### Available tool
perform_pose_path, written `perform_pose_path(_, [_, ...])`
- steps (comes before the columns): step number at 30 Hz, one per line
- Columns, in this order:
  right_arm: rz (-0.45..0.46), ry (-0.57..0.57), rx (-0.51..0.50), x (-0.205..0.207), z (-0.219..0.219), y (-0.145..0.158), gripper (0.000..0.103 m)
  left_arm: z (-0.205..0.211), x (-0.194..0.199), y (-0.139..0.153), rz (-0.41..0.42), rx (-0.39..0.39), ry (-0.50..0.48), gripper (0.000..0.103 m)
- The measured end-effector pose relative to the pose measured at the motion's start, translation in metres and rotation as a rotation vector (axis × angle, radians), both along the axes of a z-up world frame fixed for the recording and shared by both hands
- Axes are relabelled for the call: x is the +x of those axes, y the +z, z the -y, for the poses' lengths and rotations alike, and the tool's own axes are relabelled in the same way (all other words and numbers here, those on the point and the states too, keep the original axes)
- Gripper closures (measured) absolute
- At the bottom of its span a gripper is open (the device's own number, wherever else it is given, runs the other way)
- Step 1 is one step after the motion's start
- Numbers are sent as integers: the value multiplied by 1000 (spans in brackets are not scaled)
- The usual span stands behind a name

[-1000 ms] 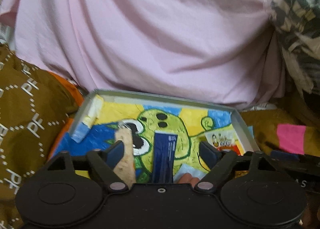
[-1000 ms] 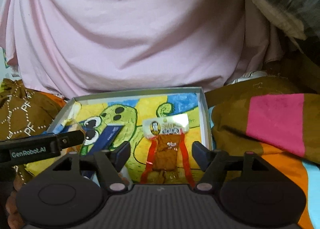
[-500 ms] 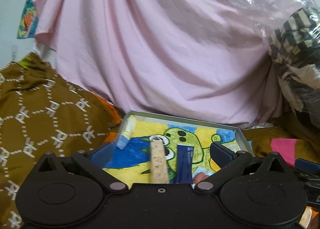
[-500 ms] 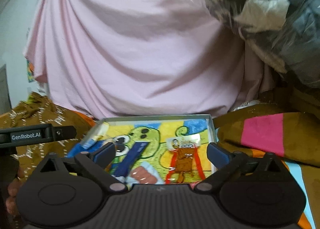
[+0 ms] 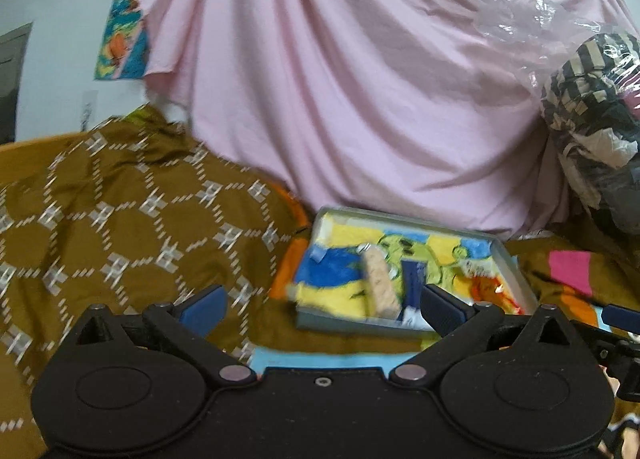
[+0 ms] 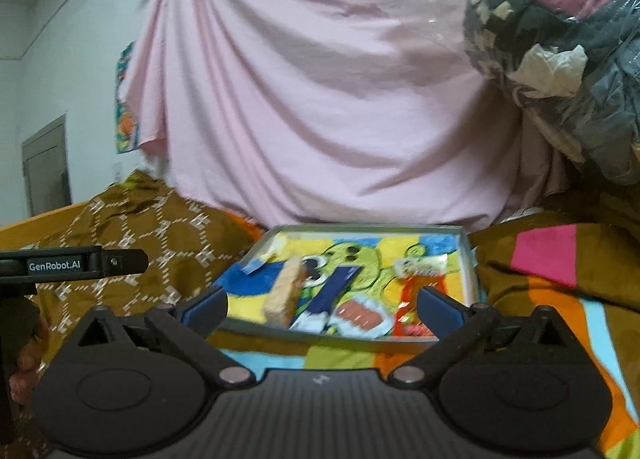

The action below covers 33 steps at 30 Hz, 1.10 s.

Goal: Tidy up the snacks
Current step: 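Move both tools back from the tray to the snack pile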

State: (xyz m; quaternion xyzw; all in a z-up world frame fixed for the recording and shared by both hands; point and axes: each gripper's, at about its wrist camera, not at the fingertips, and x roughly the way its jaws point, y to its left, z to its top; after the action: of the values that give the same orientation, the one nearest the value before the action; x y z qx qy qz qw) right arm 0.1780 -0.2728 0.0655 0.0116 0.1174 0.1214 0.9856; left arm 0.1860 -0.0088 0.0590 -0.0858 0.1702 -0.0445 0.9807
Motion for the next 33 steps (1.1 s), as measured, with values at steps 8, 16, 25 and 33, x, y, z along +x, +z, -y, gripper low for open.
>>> perform_pose_path(8, [-75,45,-29,-32,-21,-30,0,-24,-36,-33,-98,-28,51,1])
perform_pose_path(16, [-217,26,-72,-45,-33,-62,0,-24,-46,-73,-216,26,24,1])
perform_pose_path(25, [-416,-27,-103,-45,-41,-99,0,-15,-44,-101,-298,58,-76,1])
perform_pose_path(33, [-458,-34,-119,-49,-47,-108,0,-9,-45,-102,-286,128,-107,1])
